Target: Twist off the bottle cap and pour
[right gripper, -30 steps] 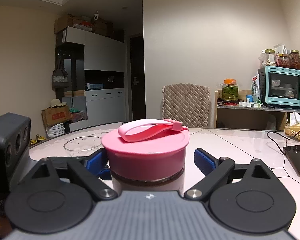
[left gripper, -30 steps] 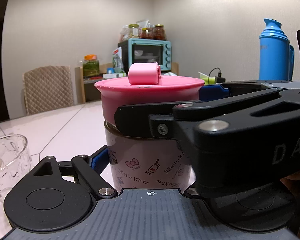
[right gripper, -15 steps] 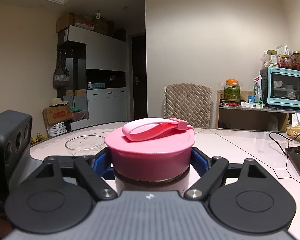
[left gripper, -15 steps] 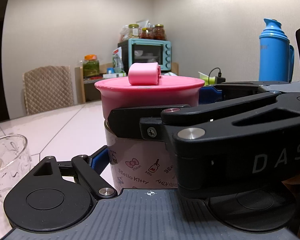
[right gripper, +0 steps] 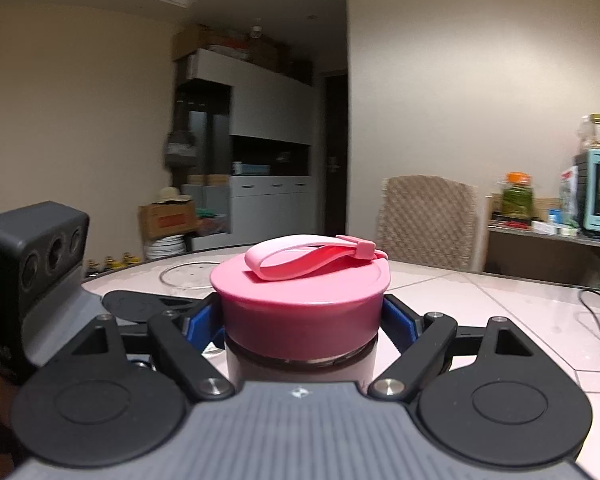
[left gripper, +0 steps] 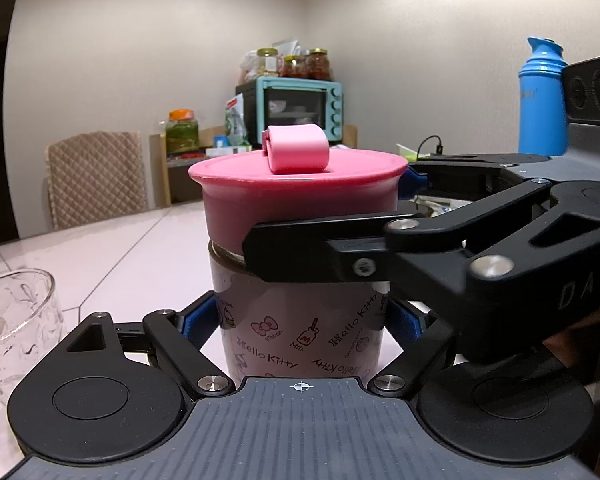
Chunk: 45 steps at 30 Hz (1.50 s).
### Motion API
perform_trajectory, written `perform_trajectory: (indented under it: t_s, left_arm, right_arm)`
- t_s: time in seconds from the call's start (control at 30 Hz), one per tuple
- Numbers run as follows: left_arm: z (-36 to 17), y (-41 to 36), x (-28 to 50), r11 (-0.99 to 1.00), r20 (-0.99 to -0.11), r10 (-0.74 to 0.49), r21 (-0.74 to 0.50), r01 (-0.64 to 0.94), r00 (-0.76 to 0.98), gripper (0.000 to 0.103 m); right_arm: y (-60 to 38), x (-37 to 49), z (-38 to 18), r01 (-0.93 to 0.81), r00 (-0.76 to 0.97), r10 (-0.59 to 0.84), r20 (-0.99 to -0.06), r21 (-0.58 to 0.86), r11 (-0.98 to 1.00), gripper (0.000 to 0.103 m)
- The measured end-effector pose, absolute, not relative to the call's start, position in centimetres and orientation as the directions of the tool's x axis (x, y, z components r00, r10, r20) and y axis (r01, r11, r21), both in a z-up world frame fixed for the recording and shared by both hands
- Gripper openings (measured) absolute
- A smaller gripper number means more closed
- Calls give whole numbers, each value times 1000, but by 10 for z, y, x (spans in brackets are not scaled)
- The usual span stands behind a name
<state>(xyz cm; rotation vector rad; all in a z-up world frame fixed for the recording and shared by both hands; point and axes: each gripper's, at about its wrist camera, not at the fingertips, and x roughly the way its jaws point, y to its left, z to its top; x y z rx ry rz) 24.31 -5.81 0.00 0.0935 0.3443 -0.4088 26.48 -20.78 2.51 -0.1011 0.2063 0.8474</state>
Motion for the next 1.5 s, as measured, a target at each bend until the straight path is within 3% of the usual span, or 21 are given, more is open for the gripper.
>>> perform_trajectory:
  t_s: [0.3,0.47,0.6,0.87,1.5]
  left_arm:
    - [0,-57,244,914,-347,-374,20,405,860,90]
    - [0,-57,244,914,-346,-374,20,405,860,90]
    - [0,-57,244,914,-346,-374,20,405,860,90]
    - [0,-58,244,914,-346,-374,21,406,860,90]
    - [0,-57,244,914,-346,-374,21,406,860,90]
  right_arm:
    - [-235,301,30,-897,418,879,-230,51,440,85]
    - [-237,292,34,-875,460,860,-223,50,481,85]
    - [-238,284,36,-855,496,841,-217,49,517,95]
    - [-237,257,42,-785,599,774,-204,40,618,102]
    - [-205,242,28,-639,751,636,-178,49,768,101]
